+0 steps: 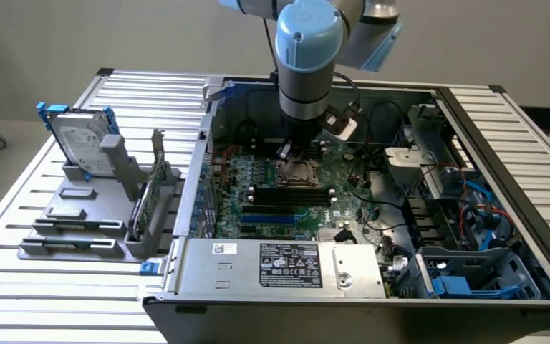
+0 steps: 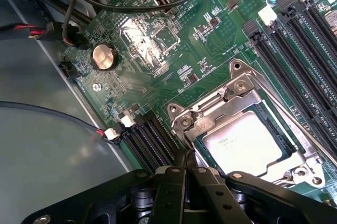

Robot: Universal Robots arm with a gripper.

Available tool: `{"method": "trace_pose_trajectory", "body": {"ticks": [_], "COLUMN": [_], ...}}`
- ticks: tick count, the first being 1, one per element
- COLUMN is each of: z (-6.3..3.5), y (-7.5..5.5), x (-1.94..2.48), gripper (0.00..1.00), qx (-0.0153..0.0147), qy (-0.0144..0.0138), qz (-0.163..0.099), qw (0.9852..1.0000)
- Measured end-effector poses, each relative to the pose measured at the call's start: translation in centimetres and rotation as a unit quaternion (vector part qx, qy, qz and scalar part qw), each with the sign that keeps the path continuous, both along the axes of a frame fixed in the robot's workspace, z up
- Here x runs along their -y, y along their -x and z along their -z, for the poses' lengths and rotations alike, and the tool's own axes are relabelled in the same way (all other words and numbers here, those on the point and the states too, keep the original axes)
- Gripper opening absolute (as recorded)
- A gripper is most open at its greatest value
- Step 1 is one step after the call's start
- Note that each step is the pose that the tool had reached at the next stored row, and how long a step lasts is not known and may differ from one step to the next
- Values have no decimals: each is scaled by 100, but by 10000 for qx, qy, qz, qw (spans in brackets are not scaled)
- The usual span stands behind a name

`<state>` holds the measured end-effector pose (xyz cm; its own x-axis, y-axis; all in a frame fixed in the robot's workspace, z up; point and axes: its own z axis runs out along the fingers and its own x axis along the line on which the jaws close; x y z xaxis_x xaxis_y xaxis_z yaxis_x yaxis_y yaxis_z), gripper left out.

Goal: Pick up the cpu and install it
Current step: 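Install the first cpu locking lever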

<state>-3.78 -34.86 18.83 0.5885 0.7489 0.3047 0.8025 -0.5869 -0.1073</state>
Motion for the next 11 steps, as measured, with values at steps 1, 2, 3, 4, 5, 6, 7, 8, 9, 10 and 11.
{"method": "trace_pose_trajectory", "body": {"ticks": [1, 2, 3, 4, 5, 6, 7, 8, 9, 10, 11], "z": [0, 0, 0, -1, -1, -2, -4, -6, -9, -13, -17], "y": [-2, -3, -5, -6, -7, -8, -9, -10, -10, -10, -10], "x": [0, 0, 0, 0, 0, 0, 0, 0, 0, 2, 2], "gripper": [11, 11, 11, 11, 11, 11, 11, 11, 11, 11, 11], "qx": [-2, -4, -6, -9, -11, -14, -17, -22, -27, -32, -38], "qy": [0, 0, 1, 2, 3, 4, 5, 5, 5, 8, 8], "qz": [3, 6, 9, 13, 16, 20, 24, 27, 29, 32, 35], "qw": [10000, 10000, 10000, 10000, 10000, 10000, 10000, 10000, 10000, 10000, 10000]}}
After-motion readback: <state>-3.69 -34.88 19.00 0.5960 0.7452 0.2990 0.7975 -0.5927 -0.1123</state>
